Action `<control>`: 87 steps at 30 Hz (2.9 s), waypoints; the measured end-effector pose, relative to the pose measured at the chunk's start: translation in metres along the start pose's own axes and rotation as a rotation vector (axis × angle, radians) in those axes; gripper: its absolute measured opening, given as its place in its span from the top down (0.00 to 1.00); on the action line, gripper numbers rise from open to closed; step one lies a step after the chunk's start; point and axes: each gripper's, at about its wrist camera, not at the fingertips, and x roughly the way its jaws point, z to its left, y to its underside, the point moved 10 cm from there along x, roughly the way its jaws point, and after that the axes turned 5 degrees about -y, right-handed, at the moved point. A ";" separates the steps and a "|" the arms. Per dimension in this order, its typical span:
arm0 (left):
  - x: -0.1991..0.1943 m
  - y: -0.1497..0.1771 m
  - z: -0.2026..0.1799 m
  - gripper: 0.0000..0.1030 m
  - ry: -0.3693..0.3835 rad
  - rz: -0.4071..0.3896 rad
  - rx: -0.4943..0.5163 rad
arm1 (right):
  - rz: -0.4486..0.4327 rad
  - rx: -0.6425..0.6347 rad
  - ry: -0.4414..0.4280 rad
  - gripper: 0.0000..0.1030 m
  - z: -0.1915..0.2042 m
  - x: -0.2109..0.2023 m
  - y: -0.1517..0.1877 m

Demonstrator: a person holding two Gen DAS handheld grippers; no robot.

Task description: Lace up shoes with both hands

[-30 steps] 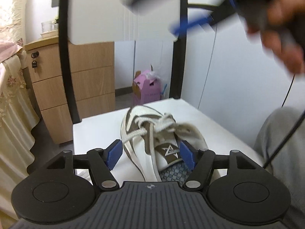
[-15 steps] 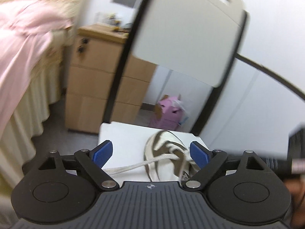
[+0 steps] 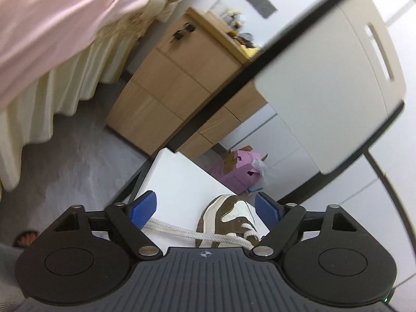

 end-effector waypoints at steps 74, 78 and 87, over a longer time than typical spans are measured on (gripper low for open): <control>0.063 -0.006 -0.028 0.86 0.039 0.098 -0.131 | -0.010 0.180 -0.218 0.00 -0.005 -0.009 -0.007; 0.046 -0.005 -0.056 0.86 0.187 0.099 -0.153 | -0.099 0.107 -0.295 0.00 0.014 -0.030 -0.023; 0.016 0.007 -0.115 0.86 0.406 0.129 -0.167 | -0.205 0.079 -0.355 0.00 0.027 -0.056 -0.049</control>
